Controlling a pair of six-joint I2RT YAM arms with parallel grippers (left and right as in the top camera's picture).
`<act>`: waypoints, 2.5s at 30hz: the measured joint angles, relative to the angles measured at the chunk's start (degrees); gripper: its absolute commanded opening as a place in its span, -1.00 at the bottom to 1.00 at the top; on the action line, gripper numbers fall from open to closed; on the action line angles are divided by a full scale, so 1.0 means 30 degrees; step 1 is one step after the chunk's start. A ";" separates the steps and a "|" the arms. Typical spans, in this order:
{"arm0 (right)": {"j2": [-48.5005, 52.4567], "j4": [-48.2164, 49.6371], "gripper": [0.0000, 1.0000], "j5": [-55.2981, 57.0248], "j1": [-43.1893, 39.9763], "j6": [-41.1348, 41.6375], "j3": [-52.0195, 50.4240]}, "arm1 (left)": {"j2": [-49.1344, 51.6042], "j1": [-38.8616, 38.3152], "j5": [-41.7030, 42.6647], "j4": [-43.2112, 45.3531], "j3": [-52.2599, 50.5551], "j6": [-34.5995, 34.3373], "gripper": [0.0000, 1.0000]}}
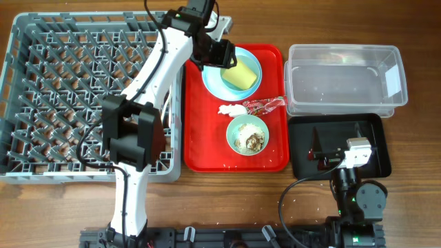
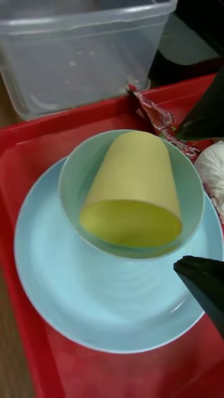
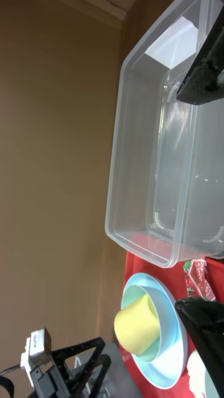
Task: Sort waste into correct bins and load items into the dishwasher rack
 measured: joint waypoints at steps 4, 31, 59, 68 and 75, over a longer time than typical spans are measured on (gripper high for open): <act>0.0000 0.0000 0.99 0.0000 0.0000 0.0000 0.0000 | 0.0000 0.0918 0.2361 0.0474 0.0000 0.1027 0.08; 0.0000 0.0000 1.00 0.0000 0.0000 0.0000 0.0000 | 0.2696 0.1537 0.9814 -0.0335 0.0000 0.2747 -0.61; 0.0000 0.0000 1.00 0.0000 0.0000 0.0000 0.0000 | 0.0066 0.1202 0.6594 -0.0707 0.0000 0.0838 -0.92; 0.0000 0.0000 0.99 0.0000 0.0000 0.0000 0.0000 | -0.5013 0.4022 0.9442 -0.0940 0.0430 -0.0168 -0.92; 0.0000 0.0000 1.00 0.0000 0.0000 0.0000 0.0000 | -0.4065 0.7519 1.2961 -0.0998 0.0430 -0.0532 -0.92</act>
